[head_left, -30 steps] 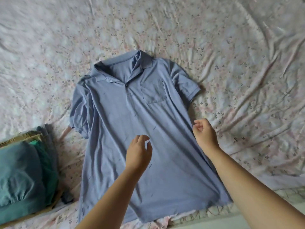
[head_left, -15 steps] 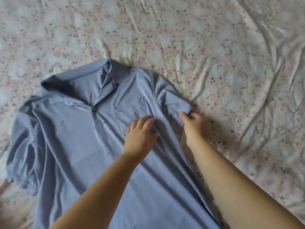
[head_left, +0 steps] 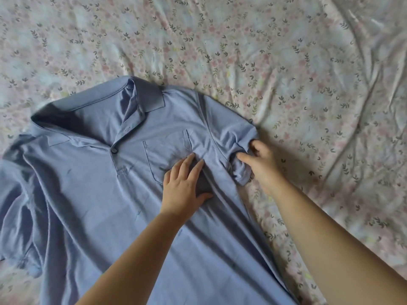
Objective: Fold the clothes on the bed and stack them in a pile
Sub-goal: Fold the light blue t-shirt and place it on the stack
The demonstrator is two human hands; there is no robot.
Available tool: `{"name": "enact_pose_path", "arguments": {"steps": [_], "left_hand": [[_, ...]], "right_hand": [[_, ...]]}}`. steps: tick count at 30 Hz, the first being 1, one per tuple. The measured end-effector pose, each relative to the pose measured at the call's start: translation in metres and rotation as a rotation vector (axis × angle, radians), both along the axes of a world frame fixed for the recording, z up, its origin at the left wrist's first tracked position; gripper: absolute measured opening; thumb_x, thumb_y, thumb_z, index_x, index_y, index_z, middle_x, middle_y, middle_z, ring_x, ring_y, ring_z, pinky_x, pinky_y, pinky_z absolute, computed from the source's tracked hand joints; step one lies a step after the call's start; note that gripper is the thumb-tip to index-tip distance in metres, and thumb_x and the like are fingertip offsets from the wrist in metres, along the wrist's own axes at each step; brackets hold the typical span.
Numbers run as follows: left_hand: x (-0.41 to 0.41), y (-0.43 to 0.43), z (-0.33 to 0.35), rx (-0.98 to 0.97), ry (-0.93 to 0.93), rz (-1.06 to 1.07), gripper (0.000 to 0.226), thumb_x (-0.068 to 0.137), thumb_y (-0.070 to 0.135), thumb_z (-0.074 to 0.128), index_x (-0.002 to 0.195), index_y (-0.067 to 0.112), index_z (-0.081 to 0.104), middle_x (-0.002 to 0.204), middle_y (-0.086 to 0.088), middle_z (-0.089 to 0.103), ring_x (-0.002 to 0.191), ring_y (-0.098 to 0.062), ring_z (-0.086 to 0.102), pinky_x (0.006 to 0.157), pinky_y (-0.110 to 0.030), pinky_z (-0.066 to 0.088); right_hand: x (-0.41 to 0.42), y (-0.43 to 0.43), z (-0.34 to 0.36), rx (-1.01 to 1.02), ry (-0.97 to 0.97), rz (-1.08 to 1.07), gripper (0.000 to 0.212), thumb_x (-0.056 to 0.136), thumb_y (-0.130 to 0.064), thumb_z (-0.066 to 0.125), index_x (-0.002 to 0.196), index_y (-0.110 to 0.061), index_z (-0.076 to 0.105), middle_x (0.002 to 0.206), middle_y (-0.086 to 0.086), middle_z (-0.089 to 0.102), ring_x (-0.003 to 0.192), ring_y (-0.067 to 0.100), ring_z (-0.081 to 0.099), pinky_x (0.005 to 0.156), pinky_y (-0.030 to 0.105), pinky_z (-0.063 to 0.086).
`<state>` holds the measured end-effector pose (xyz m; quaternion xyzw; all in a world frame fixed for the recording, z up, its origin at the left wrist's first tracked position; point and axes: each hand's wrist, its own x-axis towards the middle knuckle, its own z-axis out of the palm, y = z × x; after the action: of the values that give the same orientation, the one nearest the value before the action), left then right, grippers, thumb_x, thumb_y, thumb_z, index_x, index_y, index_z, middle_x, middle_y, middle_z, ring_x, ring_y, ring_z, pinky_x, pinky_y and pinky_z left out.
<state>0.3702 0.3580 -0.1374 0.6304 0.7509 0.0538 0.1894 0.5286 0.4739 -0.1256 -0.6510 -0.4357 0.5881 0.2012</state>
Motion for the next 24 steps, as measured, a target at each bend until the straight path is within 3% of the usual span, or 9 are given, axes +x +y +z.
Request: {"name": "enact_pose_path", "arguments": {"steps": [3, 5, 7, 9, 11, 14, 18, 21, 24], "left_hand": [[-0.007, 0.000, 0.012, 0.030, -0.179, 0.102, 0.066, 0.073, 0.041, 0.066, 0.131, 0.015, 0.050, 0.134, -0.005, 0.051, 0.119, -0.031, 0.049, 0.100, -0.040, 0.036], [-0.015, -0.003, 0.023, 0.081, -0.257, 0.159, 0.058, 0.079, 0.043, 0.049, 0.128, 0.014, 0.053, 0.125, -0.005, 0.056, 0.111, -0.028, 0.053, 0.096, -0.035, 0.038], [-0.024, -0.007, 0.033, 0.139, -0.352, 0.246, 0.045, 0.084, 0.033, 0.055, 0.126, 0.014, 0.054, 0.118, -0.003, 0.059, 0.102, -0.023, 0.056, 0.090, -0.023, 0.039], [-0.033, -0.011, 0.043, 0.169, -0.531, 0.438, 0.033, 0.089, 0.019, 0.058, 0.122, 0.017, 0.055, 0.111, 0.002, 0.061, 0.096, -0.014, 0.058, 0.079, -0.010, 0.038], [-0.042, -0.013, 0.053, 0.144, -0.805, 0.694, 0.022, 0.093, 0.020, 0.051, 0.114, 0.024, 0.054, 0.104, 0.004, 0.064, 0.091, -0.010, 0.062, 0.073, -0.010, 0.042], [-0.057, -0.018, 0.058, 0.130, -1.041, 0.954, 0.017, 0.097, 0.023, 0.044, 0.107, 0.023, 0.057, 0.098, 0.001, 0.066, 0.087, -0.011, 0.062, 0.071, -0.020, 0.044], [-0.069, -0.018, 0.049, 0.078, -0.777, 0.846, 0.032, 0.089, 0.020, 0.058, 0.120, 0.013, 0.052, 0.110, -0.006, 0.062, 0.097, -0.017, 0.059, 0.085, -0.030, 0.047], [-0.073, -0.003, 0.039, 0.064, -0.583, 0.730, 0.046, 0.084, 0.025, 0.064, 0.124, 0.012, 0.047, 0.117, -0.005, 0.057, 0.109, -0.020, 0.055, 0.096, -0.036, 0.042], [-0.076, 0.019, 0.034, 0.047, -0.560, 0.815, 0.056, 0.082, 0.032, 0.065, 0.129, 0.013, 0.042, 0.119, -0.002, 0.053, 0.107, -0.017, 0.052, 0.094, -0.031, 0.041]], "right_hand": [[-0.004, 0.013, 0.015, 0.008, 0.039, -0.055, 0.040, 0.081, 0.009, 0.055, 0.119, -0.006, 0.056, 0.101, 0.010, 0.063, 0.084, 0.019, 0.059, 0.066, 0.020, 0.049], [-0.010, 0.022, 0.035, 0.176, -0.056, 0.065, 0.031, 0.081, 0.010, 0.050, 0.090, -0.018, 0.059, 0.073, 0.004, 0.055, 0.061, 0.014, 0.050, 0.051, 0.015, 0.039], [-0.025, 0.017, 0.058, 0.406, -0.231, 0.309, 0.032, 0.080, 0.010, 0.047, 0.076, -0.021, 0.050, 0.065, -0.003, 0.044, 0.055, 0.009, 0.041, 0.049, 0.009, 0.033], [-0.046, 0.001, 0.072, 0.616, -0.310, 0.586, 0.032, 0.079, 0.011, 0.046, 0.099, -0.009, 0.060, 0.094, 0.006, 0.060, 0.080, 0.021, 0.059, 0.071, 0.019, 0.047], [-0.069, -0.024, 0.076, 0.691, -0.313, 0.894, 0.050, 0.080, 0.009, 0.045, 0.126, -0.010, 0.054, 0.133, 0.006, 0.051, 0.112, 0.027, 0.055, 0.089, 0.036, 0.048], [-0.084, -0.061, 0.069, 0.681, -0.225, 1.150, 0.054, 0.081, 0.003, 0.050, 0.131, -0.015, 0.050, 0.140, 0.005, 0.046, 0.121, 0.025, 0.051, 0.096, 0.042, 0.046], [-0.063, -0.088, 0.043, 0.834, -0.277, 0.750, 0.038, 0.071, -0.008, 0.063, 0.108, -0.008, 0.058, 0.103, 0.013, 0.058, 0.092, 0.030, 0.061, 0.078, 0.036, 0.051], [-0.046, -0.097, 0.018, 0.645, -0.358, 0.428, 0.038, 0.068, -0.020, 0.067, 0.098, -0.001, 0.056, 0.092, 0.015, 0.055, 0.085, 0.033, 0.056, 0.069, 0.031, 0.045], [-0.044, -0.104, -0.003, 0.459, -0.425, 0.348, 0.046, 0.070, -0.039, 0.056, 0.096, -0.002, 0.053, 0.091, 0.016, 0.055, 0.083, 0.034, 0.055, 0.065, 0.035, 0.041]]}}
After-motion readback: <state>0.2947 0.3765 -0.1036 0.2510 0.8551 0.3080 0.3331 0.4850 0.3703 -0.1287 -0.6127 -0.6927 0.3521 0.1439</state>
